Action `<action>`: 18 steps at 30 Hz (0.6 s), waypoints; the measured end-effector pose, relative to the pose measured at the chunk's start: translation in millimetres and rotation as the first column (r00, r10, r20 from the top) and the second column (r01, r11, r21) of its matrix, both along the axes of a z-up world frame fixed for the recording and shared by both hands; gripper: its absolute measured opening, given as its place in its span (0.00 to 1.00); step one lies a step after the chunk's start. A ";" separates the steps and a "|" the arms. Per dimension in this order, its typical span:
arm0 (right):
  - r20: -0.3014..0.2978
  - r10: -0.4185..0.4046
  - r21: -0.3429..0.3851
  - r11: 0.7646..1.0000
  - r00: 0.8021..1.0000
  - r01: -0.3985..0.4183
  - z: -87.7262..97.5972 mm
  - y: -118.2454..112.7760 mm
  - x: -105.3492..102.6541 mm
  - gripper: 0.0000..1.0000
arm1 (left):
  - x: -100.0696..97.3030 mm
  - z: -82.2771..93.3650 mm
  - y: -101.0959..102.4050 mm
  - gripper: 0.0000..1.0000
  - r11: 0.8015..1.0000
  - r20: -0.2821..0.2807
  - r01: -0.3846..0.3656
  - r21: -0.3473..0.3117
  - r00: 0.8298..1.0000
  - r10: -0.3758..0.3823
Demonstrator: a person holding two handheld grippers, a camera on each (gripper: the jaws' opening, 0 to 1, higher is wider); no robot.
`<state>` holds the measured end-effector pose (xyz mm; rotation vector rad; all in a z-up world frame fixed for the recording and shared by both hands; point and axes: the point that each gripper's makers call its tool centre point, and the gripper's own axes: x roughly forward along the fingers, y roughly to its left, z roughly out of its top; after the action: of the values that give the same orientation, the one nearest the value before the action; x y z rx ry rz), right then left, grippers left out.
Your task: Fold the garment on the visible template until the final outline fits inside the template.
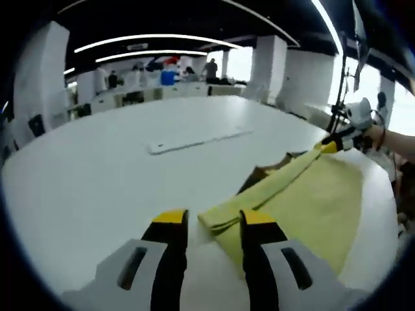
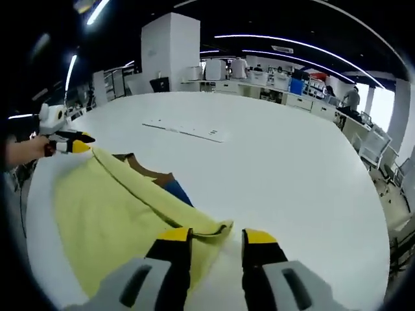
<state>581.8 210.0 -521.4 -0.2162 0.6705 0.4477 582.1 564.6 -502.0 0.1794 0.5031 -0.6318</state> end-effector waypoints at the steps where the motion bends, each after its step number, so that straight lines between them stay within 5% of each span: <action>1: 0.002 0.013 -0.014 1.000 1.000 -0.013 -0.7 -0.2 -1.1 0.28 | -1.1 -1.5 -0.2 0.30 1.000 0.000 0.006 0.010 1.000 -0.006; 4: -0.005 0.030 -0.056 0.998 1.000 -0.030 -0.8 5.8 -13.5 0.27 | -1.0 -7.4 -1.6 0.32 0.999 0.008 0.027 0.036 1.000 -0.028; 9: 0.022 0.020 -0.085 0.996 1.000 -0.018 -4.8 -5.8 3.6 0.26 | 5.4 -22.5 0.4 0.33 0.989 0.023 0.051 0.138 0.998 -0.054; 18: 0.052 -0.034 -0.041 0.998 0.998 0.036 -6.1 -5.8 19.2 0.25 | 19.7 -26.4 -7.7 0.28 0.993 0.037 0.015 0.118 0.999 -0.019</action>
<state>601.0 204.1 -527.4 -0.2550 0.6326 0.3934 601.8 557.0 -528.4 0.3072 0.5032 -0.6147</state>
